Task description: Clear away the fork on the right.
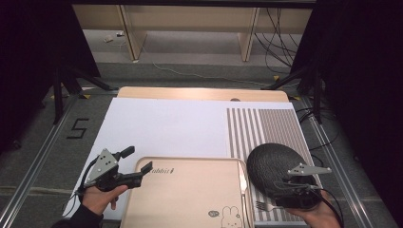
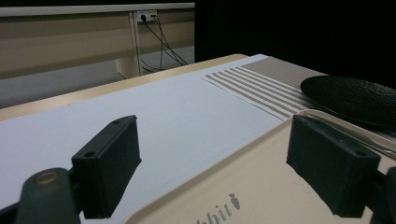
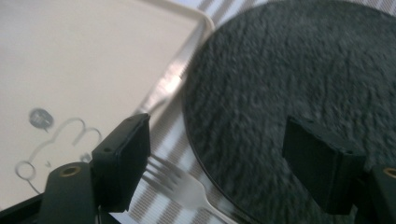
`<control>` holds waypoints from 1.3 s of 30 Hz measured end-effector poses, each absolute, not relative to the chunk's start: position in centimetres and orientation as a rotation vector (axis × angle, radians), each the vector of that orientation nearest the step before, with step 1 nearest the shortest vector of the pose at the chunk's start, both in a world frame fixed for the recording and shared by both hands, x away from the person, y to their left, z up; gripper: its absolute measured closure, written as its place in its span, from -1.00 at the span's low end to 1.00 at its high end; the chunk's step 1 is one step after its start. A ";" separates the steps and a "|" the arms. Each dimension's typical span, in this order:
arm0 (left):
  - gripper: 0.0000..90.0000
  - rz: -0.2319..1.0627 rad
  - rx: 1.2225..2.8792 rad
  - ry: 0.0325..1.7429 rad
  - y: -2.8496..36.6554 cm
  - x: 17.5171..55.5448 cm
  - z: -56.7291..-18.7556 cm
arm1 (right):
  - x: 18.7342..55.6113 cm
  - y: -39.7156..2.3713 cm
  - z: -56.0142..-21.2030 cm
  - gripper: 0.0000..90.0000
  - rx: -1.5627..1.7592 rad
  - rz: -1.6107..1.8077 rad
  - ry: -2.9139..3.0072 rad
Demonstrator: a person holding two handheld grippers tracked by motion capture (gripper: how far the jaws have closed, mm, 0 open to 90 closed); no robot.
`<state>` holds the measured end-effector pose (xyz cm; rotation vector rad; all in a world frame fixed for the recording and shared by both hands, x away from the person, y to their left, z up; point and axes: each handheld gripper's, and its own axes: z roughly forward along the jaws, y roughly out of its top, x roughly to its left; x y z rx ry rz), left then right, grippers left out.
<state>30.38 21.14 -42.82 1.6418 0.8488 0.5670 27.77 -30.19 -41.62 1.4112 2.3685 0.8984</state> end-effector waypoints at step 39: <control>-0.64 0.567 1.641 0.848 21.1 30.5 -42.8 | 26.3 -35.1 -43.9 -0.43 1.609 0.522 2.381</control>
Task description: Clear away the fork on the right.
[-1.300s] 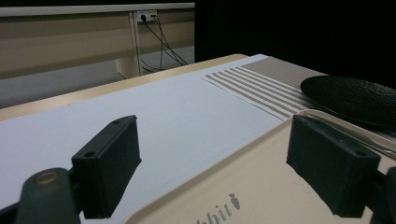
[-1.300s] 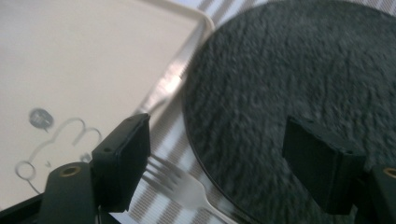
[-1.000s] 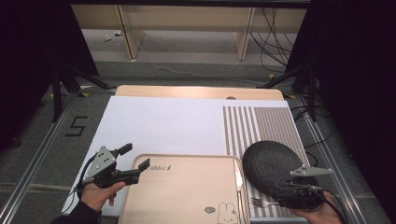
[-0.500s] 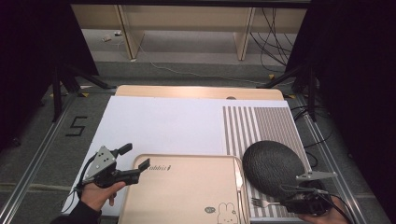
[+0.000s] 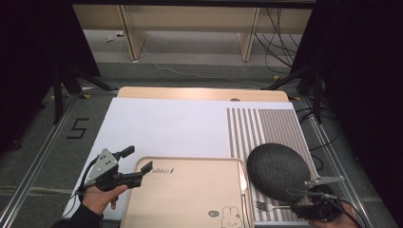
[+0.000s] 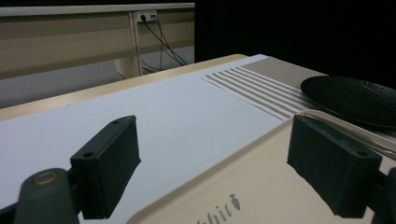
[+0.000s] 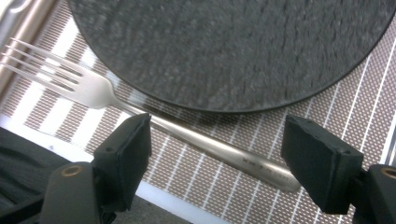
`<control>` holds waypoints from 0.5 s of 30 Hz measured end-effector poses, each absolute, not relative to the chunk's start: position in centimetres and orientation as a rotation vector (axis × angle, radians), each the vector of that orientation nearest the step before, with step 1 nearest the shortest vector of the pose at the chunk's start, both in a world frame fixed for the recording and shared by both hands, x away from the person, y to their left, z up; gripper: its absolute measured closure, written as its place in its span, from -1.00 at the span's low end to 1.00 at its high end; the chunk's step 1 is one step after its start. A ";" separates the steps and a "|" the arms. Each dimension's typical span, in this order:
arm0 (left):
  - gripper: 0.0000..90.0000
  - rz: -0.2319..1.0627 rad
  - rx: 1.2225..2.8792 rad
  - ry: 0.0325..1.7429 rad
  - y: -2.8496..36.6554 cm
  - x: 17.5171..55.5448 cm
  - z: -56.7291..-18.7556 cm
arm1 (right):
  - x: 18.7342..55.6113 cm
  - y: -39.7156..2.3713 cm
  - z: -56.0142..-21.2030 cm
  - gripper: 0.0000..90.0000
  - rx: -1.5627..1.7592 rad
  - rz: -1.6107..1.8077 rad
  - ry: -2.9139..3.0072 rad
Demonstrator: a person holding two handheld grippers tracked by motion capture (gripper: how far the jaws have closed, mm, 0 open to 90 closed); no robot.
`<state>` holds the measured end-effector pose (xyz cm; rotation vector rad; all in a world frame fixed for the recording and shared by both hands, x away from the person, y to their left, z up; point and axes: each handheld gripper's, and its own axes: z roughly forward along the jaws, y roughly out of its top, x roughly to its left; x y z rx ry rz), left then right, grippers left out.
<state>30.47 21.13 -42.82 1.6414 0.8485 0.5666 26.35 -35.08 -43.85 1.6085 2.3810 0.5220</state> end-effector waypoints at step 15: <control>-0.64 0.565 1.641 0.847 21.1 30.4 -42.8 | 27.5 -35.4 -45.2 -0.43 1.637 0.467 2.441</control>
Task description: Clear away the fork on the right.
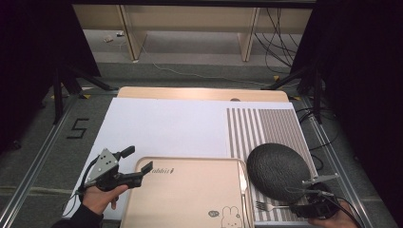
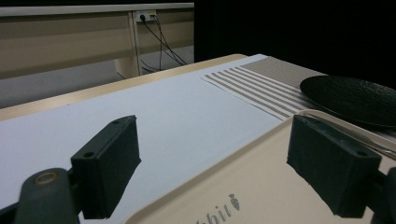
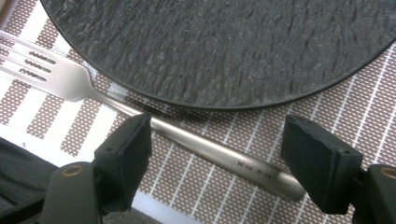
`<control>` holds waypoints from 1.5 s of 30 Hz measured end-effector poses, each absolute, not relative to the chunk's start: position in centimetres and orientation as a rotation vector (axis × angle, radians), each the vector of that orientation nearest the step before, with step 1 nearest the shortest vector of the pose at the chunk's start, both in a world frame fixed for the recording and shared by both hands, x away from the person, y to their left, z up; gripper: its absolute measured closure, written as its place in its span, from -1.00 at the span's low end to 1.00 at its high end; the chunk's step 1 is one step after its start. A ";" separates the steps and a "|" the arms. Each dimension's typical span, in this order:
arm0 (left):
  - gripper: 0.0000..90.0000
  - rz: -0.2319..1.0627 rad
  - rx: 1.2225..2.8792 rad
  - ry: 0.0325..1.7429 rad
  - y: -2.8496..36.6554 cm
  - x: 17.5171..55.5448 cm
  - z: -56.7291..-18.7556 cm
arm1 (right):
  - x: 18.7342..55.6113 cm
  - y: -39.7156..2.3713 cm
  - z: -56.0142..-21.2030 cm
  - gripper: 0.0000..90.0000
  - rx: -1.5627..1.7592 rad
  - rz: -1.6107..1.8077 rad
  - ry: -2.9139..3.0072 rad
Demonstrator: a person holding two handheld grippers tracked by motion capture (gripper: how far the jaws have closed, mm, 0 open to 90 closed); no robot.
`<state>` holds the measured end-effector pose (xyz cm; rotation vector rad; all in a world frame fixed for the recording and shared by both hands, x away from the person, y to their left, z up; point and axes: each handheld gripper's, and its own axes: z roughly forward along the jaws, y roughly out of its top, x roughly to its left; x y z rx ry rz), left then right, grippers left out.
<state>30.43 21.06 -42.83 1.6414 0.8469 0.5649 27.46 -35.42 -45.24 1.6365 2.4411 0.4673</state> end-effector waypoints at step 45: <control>-0.64 0.569 1.645 0.847 21.1 30.4 -42.9 | 26.9 -31.8 -45.0 0.41 1.262 0.238 2.697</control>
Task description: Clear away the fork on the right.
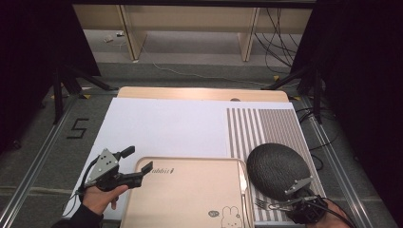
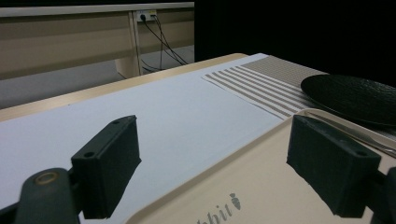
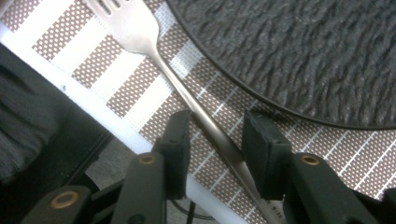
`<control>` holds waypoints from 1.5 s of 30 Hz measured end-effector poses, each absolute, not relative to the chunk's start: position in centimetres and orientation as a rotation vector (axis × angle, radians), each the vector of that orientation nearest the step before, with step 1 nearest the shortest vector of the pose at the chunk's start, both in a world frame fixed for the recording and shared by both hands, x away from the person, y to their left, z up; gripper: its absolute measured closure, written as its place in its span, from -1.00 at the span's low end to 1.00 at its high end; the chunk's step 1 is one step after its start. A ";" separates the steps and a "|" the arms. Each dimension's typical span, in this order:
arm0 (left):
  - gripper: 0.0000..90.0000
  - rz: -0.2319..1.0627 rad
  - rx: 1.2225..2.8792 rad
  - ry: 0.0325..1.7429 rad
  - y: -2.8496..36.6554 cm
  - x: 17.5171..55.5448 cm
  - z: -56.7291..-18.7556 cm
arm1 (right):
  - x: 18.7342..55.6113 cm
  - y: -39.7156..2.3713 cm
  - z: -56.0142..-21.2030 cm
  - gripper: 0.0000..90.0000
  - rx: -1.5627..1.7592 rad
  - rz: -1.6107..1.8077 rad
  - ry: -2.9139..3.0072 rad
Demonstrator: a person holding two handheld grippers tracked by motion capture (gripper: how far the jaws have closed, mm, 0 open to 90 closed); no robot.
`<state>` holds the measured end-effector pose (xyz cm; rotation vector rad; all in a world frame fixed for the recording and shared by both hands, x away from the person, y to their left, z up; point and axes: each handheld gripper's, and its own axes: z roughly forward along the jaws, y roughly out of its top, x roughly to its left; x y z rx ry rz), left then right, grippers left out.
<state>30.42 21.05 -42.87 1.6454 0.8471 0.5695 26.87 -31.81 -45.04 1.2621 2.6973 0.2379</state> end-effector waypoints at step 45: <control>-0.63 0.571 1.648 0.845 21.1 30.4 -42.9 | 26.5 -29.5 -44.9 0.86 0.848 0.062 2.834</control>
